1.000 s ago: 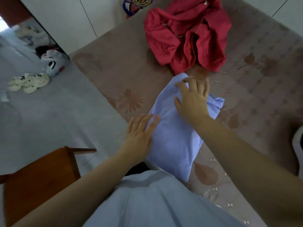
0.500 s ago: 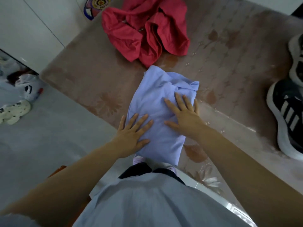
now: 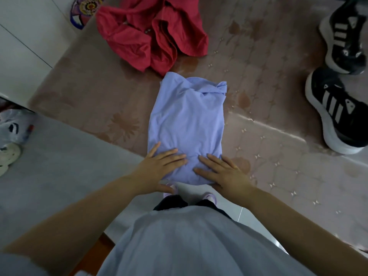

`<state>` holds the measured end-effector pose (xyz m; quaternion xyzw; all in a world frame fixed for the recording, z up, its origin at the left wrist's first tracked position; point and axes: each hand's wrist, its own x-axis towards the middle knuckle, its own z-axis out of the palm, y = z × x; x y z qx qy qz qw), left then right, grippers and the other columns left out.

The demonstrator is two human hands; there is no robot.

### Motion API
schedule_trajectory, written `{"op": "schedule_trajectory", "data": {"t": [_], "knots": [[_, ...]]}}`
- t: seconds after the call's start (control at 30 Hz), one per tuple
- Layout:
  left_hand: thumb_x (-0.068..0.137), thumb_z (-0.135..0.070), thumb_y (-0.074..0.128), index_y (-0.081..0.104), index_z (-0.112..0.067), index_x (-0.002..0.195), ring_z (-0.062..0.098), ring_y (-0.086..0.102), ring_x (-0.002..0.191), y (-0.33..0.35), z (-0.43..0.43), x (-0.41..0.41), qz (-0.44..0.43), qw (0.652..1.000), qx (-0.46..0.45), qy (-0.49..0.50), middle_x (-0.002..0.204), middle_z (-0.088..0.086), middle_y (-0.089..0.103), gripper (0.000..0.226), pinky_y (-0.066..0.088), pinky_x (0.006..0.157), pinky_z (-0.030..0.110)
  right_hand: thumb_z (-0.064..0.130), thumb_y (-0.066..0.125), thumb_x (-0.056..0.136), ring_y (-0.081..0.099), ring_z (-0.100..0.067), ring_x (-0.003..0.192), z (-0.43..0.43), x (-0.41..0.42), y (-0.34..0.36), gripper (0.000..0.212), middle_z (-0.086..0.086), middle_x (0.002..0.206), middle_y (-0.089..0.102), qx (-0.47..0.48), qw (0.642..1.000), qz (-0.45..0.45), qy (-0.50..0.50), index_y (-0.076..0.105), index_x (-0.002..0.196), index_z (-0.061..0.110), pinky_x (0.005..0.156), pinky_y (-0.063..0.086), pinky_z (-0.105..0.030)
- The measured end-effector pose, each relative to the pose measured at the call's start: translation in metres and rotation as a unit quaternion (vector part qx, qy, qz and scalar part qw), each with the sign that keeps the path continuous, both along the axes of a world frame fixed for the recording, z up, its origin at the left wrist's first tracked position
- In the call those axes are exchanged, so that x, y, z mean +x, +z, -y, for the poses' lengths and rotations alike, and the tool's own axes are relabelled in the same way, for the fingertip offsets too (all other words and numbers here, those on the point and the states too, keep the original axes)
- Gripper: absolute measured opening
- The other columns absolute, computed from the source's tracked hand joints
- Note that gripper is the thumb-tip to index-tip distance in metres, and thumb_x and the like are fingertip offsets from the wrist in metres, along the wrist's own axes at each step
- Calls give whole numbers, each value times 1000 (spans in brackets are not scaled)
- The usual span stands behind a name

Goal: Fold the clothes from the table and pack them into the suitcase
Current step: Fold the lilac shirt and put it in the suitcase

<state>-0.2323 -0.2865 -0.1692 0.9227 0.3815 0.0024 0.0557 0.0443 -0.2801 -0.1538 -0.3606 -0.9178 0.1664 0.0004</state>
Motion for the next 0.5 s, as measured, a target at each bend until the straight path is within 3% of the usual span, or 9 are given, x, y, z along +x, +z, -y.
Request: {"op": "schedule_trajectory", "data": {"t": [0.07, 0.13, 0.2, 0.27, 0.37, 0.4, 0.47, 0.5], "knots": [[74, -68, 45, 15, -31, 149, 16, 35, 131, -7, -1, 0, 2, 999, 43, -4, 140, -5, 42, 88, 8, 109, 52, 26, 46, 82, 58, -22, 119, 2, -3, 1, 48, -1, 134, 57, 44, 999, 12, 5, 41, 130, 32, 96, 46, -38], [77, -48, 58, 15, -25, 150, 18, 36, 130, -11, 1, 2, -14, 997, 76, 0, 139, -3, 41, 88, 9, 110, 52, 22, 50, 82, 61, -25, 114, 2, -4, 1, 46, -4, 130, 60, 71, 997, 1, 18, 52, 128, 29, 89, 51, -41], [84, -26, 47, 7, -18, 151, 18, 37, 129, -11, 3, 4, -31, 994, 105, 3, 139, -2, 44, 79, 9, 111, 52, 26, 37, 93, 65, -24, 107, -1, -3, 6, 39, -3, 123, 65, 110, 994, 3, 12, 66, 119, 25, 84, 54, -39], [84, -14, 36, 17, -16, 149, 18, 42, 127, -6, 0, 1, -34, 993, 113, -13, 135, -1, 52, 68, 9, 112, 49, 29, 33, 93, 67, -21, 103, -3, -10, 21, 42, 0, 116, 68, 119, 993, -10, -7, 69, 114, 21, 83, 54, -35], [72, -10, 32, 43, -16, 126, 15, 60, 109, 12, -12, -5, 37, 998, 40, -21, 115, 1, 67, 56, 20, 106, 34, 24, 52, 91, 68, 1, 85, -14, -15, 33, 22, 11, 91, 73, -28, 985, -44, -165, 72, 102, 24, 76, 51, -14], [70, -13, 33, 48, -15, 120, 14, 60, 103, 19, -17, -7, 80, 997, -2, -19, 108, 3, 69, 52, 27, 99, 28, 20, 56, 91, 66, 1, 90, -19, -14, 39, 23, 11, 97, 70, -105, 978, -40, -177, 69, 108, 28, 78, 50, -14], [72, -21, 40, 61, -10, 111, 10, 52, 89, 35, -23, -10, 172, 979, -106, 28, 96, 6, 70, 46, 33, 83, 19, 8, 45, 95, 58, -16, 106, -30, -9, 51, 46, 0, 114, 59, -209, 968, -18, -139, 52, 134, 31, 82, 39, -11], [74, -26, 44, 66, -9, 107, 10, 51, 88, 42, -26, -12, 206, 963, -156, 72, 93, 3, 70, 43, 34, 78, 16, 2, 40, 95, 57, -15, 101, -36, -8, 56, 52, -2, 111, 57, -234, 960, -24, -150, 45, 139, 30, 75, 35, -7]]}}
